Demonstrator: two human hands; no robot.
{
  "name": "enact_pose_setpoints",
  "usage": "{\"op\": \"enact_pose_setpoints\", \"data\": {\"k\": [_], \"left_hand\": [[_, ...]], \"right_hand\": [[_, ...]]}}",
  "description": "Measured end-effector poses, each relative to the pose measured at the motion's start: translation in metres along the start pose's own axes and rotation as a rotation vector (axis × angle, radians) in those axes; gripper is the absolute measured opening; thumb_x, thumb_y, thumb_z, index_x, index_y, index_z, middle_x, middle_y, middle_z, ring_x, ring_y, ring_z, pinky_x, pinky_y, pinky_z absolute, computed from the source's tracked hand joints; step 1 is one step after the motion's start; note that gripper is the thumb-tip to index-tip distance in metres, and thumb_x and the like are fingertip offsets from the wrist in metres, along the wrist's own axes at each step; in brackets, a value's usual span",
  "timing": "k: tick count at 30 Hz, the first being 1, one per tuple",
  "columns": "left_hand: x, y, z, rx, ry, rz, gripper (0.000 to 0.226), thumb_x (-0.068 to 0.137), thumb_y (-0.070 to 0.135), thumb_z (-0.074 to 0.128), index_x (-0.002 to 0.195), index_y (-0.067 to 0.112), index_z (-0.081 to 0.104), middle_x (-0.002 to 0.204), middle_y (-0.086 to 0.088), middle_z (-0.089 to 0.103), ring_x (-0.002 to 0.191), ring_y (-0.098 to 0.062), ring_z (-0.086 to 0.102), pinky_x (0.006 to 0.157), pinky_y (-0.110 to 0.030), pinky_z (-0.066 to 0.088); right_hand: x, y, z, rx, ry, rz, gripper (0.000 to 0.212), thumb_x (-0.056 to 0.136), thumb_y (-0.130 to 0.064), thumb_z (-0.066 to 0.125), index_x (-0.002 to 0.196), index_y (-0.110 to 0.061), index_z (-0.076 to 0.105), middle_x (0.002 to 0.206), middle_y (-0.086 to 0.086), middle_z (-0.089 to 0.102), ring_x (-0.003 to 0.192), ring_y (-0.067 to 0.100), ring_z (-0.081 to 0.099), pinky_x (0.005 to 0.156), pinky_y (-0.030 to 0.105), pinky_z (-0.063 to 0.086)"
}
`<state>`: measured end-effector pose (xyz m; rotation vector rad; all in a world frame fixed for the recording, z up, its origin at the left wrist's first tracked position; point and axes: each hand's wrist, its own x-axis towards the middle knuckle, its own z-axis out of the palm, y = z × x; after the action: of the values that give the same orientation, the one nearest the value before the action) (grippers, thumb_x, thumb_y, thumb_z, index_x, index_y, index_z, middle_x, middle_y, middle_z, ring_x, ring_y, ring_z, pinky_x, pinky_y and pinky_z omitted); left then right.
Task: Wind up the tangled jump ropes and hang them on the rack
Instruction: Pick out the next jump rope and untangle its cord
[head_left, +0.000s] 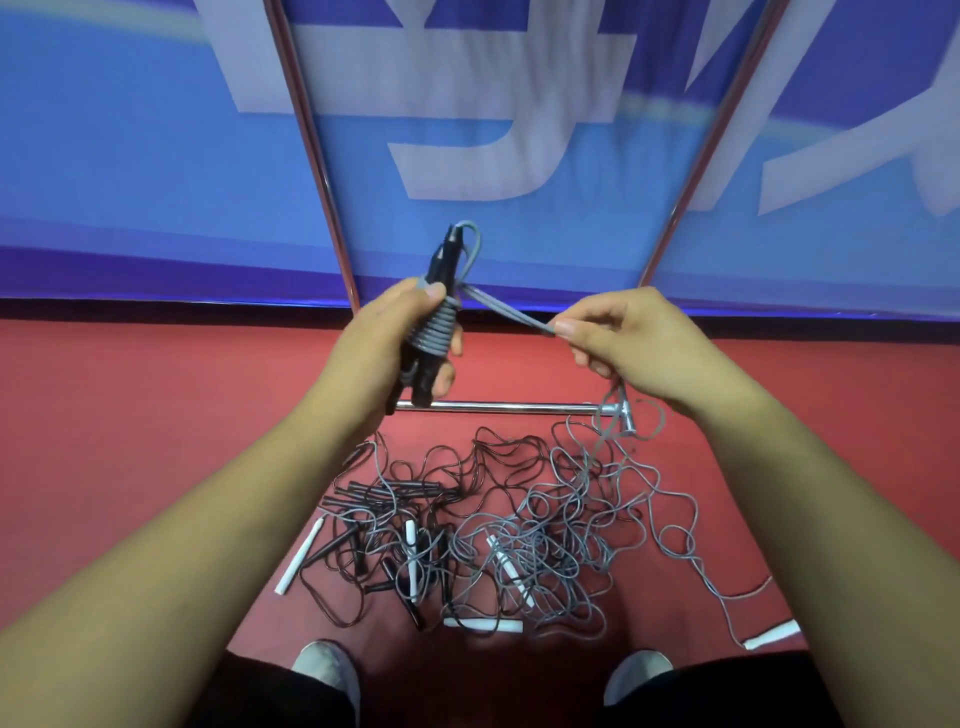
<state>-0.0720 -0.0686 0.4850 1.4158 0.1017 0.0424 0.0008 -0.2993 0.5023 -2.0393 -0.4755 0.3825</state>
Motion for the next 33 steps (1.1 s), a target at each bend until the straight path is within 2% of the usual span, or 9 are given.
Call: {"op": "enact_pose_setpoints", "data": {"k": [3,8,10,16,21,24,28,31,33], "left_hand": [[0.001,0.0,-0.006,-0.021,0.052,-0.03,0.021,0.096,0.034,0.049,0.098,0.014,0.051,0.072,-0.014,0.058,0.044,-0.024,0.049,0.049,-0.029,0.033],[0.0,0.008,-0.007,-0.016,0.05,-0.051,0.028,0.102,0.025,0.047,0.128,0.022,0.058,0.073,-0.019,0.057,0.046,-0.025,0.048,0.045,-0.026,0.04],[0.0,0.008,-0.007,0.002,0.058,-0.052,0.026,0.101,0.024,0.049,0.124,0.022,0.063,0.074,-0.019,0.057,0.046,-0.025,0.048,0.045,-0.026,0.04],[0.002,0.007,-0.007,0.084,0.13,-0.073,0.013,0.101,0.022,0.044,0.1,0.017,0.056,0.074,-0.017,0.057,0.044,-0.024,0.046,0.047,-0.026,0.035],[0.003,0.01,-0.01,0.161,0.157,-0.067,0.012,0.097,0.023,0.044,0.089,0.015,0.047,0.072,-0.017,0.058,0.045,-0.026,0.045,0.049,-0.03,0.032],[0.005,0.008,-0.014,0.301,0.175,-0.043,0.01,0.096,0.025,0.05,0.09,0.016,0.051,0.073,-0.014,0.065,0.045,-0.03,0.054,0.05,-0.034,0.037],[0.007,-0.003,-0.015,0.46,0.18,-0.047,0.015,0.095,0.025,0.065,0.099,0.013,0.057,0.085,-0.014,0.073,0.051,-0.032,0.067,0.052,-0.052,0.048],[0.009,-0.009,-0.018,0.658,0.161,-0.018,0.018,0.092,0.028,0.07,0.097,0.018,0.056,0.085,-0.011,0.07,0.054,-0.025,0.07,0.044,-0.033,0.049],[0.009,-0.015,-0.021,0.927,0.085,0.023,0.024,0.089,0.035,0.072,0.101,0.024,0.055,0.083,-0.002,0.068,0.061,-0.021,0.069,0.053,-0.028,0.051]], "right_hand": [[-0.004,-0.009,-0.002,-0.04,0.007,-0.03,0.01,0.09,-0.029,0.072,0.083,-0.022,0.074,0.055,-0.009,0.053,0.053,0.01,0.041,0.054,0.025,0.033],[-0.008,-0.014,-0.004,-0.15,0.034,-0.034,0.016,0.088,-0.029,0.074,0.077,-0.018,0.07,0.051,-0.007,0.05,0.047,0.008,0.038,0.048,0.02,0.032],[-0.009,-0.015,-0.003,-0.146,0.025,-0.015,0.015,0.089,-0.029,0.072,0.078,-0.019,0.071,0.051,-0.006,0.055,0.045,0.006,0.043,0.047,0.017,0.036],[-0.013,-0.017,0.0,-0.144,-0.061,-0.036,0.007,0.095,-0.022,0.065,0.091,-0.019,0.07,0.069,0.011,0.066,0.061,0.012,0.067,0.063,0.03,0.051],[-0.012,-0.01,-0.002,-0.062,-0.002,0.078,0.016,0.092,-0.024,0.07,0.085,-0.01,0.066,0.05,-0.007,0.048,0.048,0.016,0.039,0.048,0.025,0.034],[-0.015,-0.016,-0.006,-0.086,-0.004,0.081,0.015,0.09,-0.026,0.072,0.081,-0.014,0.071,0.051,-0.007,0.056,0.048,0.011,0.039,0.048,0.022,0.031],[-0.021,-0.03,0.001,-0.104,-0.109,0.009,0.014,0.088,-0.027,0.073,0.08,-0.016,0.071,0.053,-0.007,0.052,0.052,0.011,0.041,0.053,0.025,0.033],[-0.024,-0.036,0.011,-0.153,-0.137,-0.06,0.012,0.086,-0.023,0.075,0.081,-0.014,0.07,0.056,-0.004,0.05,0.048,0.004,0.038,0.049,0.02,0.035],[-0.025,-0.039,0.014,-0.208,-0.118,-0.087,0.007,0.085,-0.019,0.075,0.082,-0.015,0.07,0.059,-0.001,0.057,0.047,0.003,0.043,0.047,0.015,0.036]]}}
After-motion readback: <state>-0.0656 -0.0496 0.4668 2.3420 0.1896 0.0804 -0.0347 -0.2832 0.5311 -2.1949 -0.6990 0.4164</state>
